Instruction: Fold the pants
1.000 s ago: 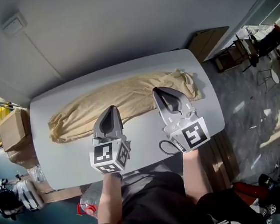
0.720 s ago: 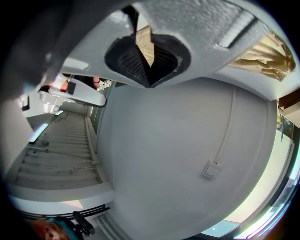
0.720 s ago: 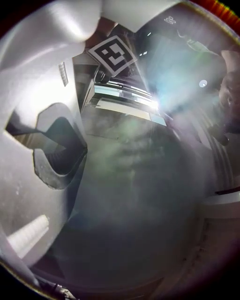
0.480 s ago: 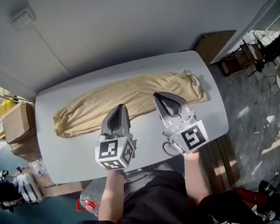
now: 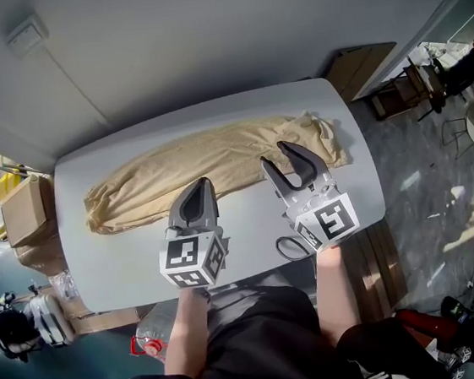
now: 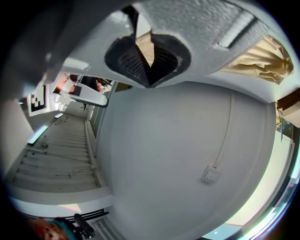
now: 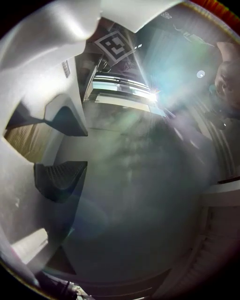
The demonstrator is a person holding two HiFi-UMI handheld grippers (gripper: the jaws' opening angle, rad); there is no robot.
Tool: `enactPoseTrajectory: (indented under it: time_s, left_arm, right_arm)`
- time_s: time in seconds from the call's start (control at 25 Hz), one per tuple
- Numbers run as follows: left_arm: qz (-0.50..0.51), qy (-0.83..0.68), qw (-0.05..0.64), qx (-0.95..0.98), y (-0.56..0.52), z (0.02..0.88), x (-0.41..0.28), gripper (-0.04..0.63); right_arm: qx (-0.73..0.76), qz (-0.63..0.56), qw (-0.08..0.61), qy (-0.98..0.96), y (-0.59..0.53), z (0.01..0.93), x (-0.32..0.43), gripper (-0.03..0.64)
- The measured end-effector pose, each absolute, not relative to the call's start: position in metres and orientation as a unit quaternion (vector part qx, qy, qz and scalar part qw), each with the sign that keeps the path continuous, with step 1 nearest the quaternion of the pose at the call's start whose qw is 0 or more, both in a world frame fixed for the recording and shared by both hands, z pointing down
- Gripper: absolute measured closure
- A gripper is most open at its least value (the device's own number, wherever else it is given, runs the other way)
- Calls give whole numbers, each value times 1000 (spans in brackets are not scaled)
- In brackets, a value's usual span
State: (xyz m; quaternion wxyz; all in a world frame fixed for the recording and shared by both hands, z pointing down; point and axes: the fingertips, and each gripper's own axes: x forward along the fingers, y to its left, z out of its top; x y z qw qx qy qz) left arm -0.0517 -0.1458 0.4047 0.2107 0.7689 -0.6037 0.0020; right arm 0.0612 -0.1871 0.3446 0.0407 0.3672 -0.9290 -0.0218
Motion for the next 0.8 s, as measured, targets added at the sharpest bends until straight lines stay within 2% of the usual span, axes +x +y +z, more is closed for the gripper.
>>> enactPoseTrajectory:
  time_s: [0.28,0.52,0.8]
  left_arm:
    - [26,-583,221,781,-153,418,-27,595]
    - [48,-575,227,785,-162,430,-12,595]
    - [72,-564,241,786,-169,452,2,595]
  right_arm:
    - [443,-8,122,-888,-243,395,158,431]
    - [487,58,202,-848,-286,477,255,420]
    - [510,100,270,-811,-304,547,302,419]
